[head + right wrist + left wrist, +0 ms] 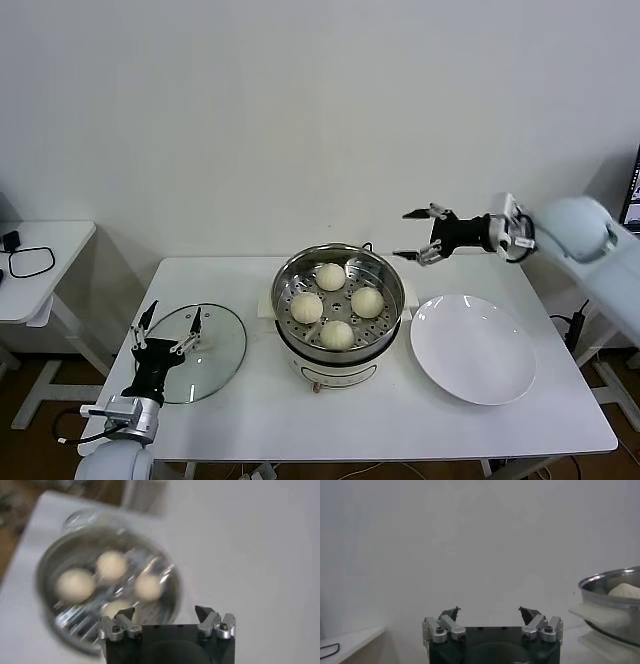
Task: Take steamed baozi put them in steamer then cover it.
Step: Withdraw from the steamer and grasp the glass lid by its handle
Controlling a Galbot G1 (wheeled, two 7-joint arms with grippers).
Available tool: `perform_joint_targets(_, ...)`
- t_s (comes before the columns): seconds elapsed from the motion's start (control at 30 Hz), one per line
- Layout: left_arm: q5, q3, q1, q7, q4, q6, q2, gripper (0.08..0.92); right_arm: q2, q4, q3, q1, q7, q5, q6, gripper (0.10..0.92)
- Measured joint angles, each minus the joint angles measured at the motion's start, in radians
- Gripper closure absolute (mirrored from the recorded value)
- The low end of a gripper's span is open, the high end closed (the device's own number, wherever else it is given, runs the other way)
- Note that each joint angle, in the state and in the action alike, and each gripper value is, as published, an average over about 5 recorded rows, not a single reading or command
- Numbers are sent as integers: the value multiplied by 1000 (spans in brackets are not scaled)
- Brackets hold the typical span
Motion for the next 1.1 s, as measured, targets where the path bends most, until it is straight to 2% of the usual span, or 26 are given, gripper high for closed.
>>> perform_joint_targets(0.3,17,39,-23,-16,16,-27,11,177,145,170,484,-539,359,-27,118,203)
perform_joint_targets(0.53,28,56,-28,-34,32,-66,11,177,335,276,663,-847,544,-131,224,203)
perform_joint_targets(0.87,126,55,-7,-63,66,-143,25,177,567,358,757,-1115,703,-264,364,203)
perform_joint_targets(1.1,376,28,5,-130,133,-249,48,177,657,383,777,-1194,749,-313,407,203)
